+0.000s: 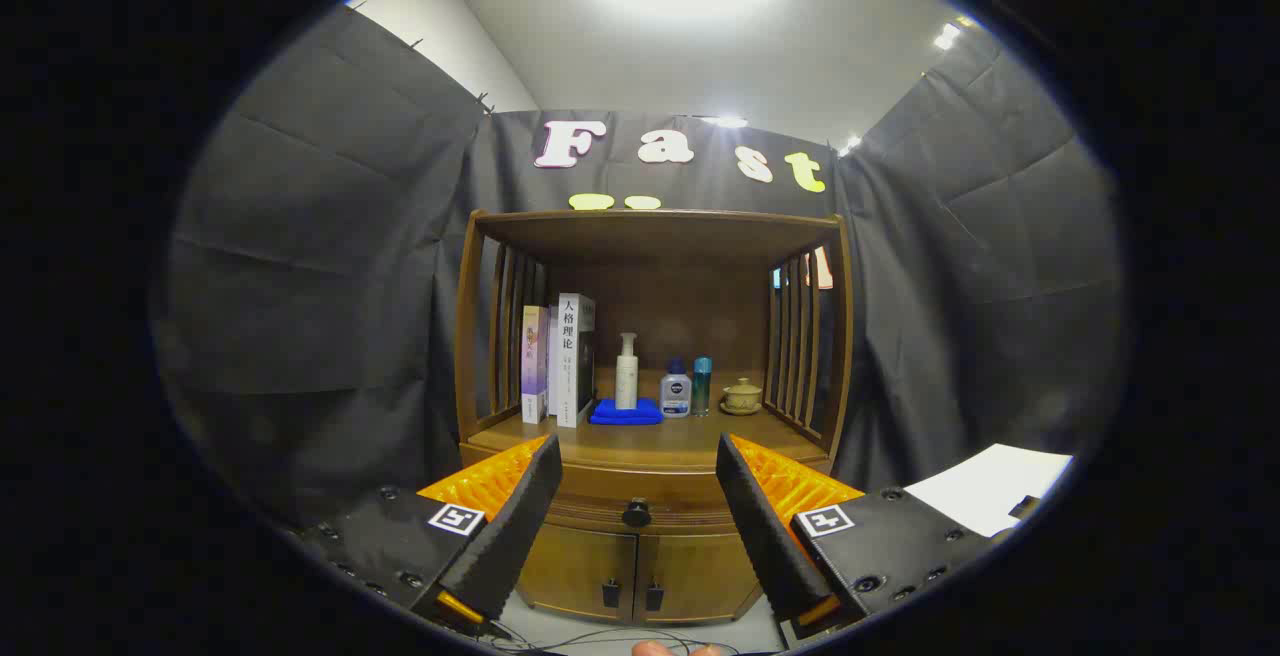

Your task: Pull open the drawer, take out the items inside it, and place them on the countertop above the cabinet.

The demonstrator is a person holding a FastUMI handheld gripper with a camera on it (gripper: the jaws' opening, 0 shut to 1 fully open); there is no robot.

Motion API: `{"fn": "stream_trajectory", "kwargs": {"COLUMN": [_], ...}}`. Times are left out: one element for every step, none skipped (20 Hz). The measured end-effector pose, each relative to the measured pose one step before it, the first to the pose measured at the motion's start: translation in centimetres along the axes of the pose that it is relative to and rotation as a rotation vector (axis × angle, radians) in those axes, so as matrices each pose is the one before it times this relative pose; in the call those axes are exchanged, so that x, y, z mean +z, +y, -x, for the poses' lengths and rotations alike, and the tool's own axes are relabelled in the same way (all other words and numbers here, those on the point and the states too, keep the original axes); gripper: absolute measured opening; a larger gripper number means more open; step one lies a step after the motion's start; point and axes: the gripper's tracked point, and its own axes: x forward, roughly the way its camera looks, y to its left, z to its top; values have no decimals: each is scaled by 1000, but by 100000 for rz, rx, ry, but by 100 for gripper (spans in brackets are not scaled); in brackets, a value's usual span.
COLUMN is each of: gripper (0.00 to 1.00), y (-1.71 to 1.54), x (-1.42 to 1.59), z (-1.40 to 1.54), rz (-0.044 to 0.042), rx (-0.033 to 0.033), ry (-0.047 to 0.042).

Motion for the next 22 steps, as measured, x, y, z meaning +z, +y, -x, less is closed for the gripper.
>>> {"fn": "stream_trajectory", "kwargs": {"gripper": [97,97,97,98,98,98,98,98,98,98,98,98,98,98,98,98,98,98,98,98,98,98], "y": [-131,-166,-56,-93,-199,-180,-258,-194,-136,-188,-165,-231,23,2,15,42,-4,20,138,354,179,-68], "x": [-57,40,-60,-39,-64,78,-23,-60,-98,-69,-168,-91,-238,-146,-126,-233,-396,-376,-591,-479,-653,-586], "z": [-111,9,-42,-17,64,-5,12,16,-113,-51,-28,-52,-67,-113,-133,-161,-175,-266,-240,-438,-515,-429], "rz": [286,91,-314,-444,-448,-244,-12,64,4,-27,-75,-133,-49,-81,-189,-244,-334,-258,-227,-96,266,554], "rx": [-579,-352,-211,-148,-279,-309,-494,-535,-536,-546,-553,-356,-220,-225,-84,28,-69,-48,293,1221,964,88], "ry": [-93,-82,-4,-31,-75,-149,-66,65,155,198,244,359,364,355,254,734,455,538,846,585,807,957]}}
